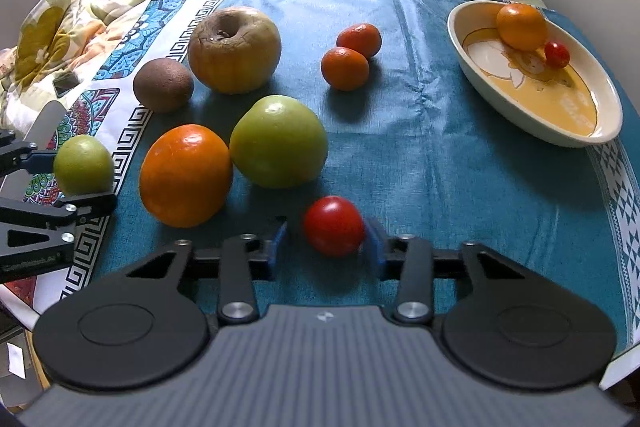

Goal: Organize fruits
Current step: 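Grasp the green apple with the left tool while the right tool grasps a cherry tomato, then carry the green apple and tomato over the cream bowl with both tools, then open both tools to release the green apple and tomato into the bowl, then move both tools back toward the fruits on the cloth, then grasp the large orange with the left tool while the right tool grasps the green apple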

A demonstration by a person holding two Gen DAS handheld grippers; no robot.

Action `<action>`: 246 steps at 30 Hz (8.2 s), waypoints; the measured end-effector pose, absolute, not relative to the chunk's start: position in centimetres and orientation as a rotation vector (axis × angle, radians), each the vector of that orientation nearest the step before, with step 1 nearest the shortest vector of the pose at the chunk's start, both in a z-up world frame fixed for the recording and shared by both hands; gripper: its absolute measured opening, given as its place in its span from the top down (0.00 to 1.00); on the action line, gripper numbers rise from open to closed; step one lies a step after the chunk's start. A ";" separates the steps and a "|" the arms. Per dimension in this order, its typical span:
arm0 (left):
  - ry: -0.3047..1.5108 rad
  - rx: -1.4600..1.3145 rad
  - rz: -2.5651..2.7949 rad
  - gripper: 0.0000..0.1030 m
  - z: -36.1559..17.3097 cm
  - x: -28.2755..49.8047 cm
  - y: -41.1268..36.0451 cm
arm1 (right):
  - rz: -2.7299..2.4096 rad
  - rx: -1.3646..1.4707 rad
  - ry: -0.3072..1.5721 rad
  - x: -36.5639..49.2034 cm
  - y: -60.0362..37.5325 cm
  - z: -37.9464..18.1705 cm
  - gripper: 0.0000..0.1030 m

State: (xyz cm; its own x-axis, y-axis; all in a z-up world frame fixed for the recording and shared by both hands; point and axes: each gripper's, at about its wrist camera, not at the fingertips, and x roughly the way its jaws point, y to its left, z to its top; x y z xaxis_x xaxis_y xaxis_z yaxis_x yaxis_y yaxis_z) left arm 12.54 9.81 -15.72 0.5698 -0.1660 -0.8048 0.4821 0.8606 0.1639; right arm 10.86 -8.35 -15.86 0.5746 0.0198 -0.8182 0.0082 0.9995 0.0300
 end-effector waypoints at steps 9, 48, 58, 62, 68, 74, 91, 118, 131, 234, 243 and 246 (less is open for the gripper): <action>0.838 0.268 -0.304 0.44 -12.2 11.6 10.6 | -0.002 0.059 0.932 10.3 -9.4 -14.4 0.54; 0.731 0.136 -0.199 0.44 -5.1 9.7 -13.8 | 0.207 -0.044 0.777 11.3 -33.7 -5.5 0.54; 0.782 0.173 -0.270 0.44 -8.7 13.3 -20.5 | 0.222 -0.043 0.791 15.3 -38.3 -7.9 0.54; 0.805 0.199 -0.303 0.44 -10.3 14.5 -22.6 | 0.225 -0.036 0.795 16.6 -39.3 -8.9 0.54; 0.839 0.239 -0.347 0.44 -12.3 16.1 -25.3 | 0.217 -0.014 0.809 18.0 -40.5 -10.0 0.54; 0.889 0.279 -0.366 0.44 -14.0 17.3 -26.8 | 0.216 0.002 0.817 18.6 -41.3 -10.6 0.54; 0.821 0.221 -0.260 0.02 -11.0 15.7 -22.7 | 0.260 0.005 0.818 19.4 -40.2 -10.7 0.54; 0.805 0.166 -0.091 0.01 -10.3 11.9 -18.8 | 0.253 -0.031 0.767 19.7 -38.4 -11.7 0.00; 0.738 0.128 -0.038 0.01 -6.6 8.2 -17.0 | 0.264 -0.048 0.750 16.5 -38.0 -8.7 0.00; 0.907 0.283 -0.440 0.37 -13.4 14.1 7.6 | 0.357 -0.110 0.886 15.1 -8.2 -13.8 0.31; 0.820 0.296 -0.477 0.37 -9.7 14.0 6.5 | 0.283 -0.036 0.823 14.2 -10.4 -10.2 0.31; 0.798 0.288 -0.485 0.37 -8.4 13.9 5.8 | 0.257 -0.014 0.811 13.8 -11.7 -9.1 0.31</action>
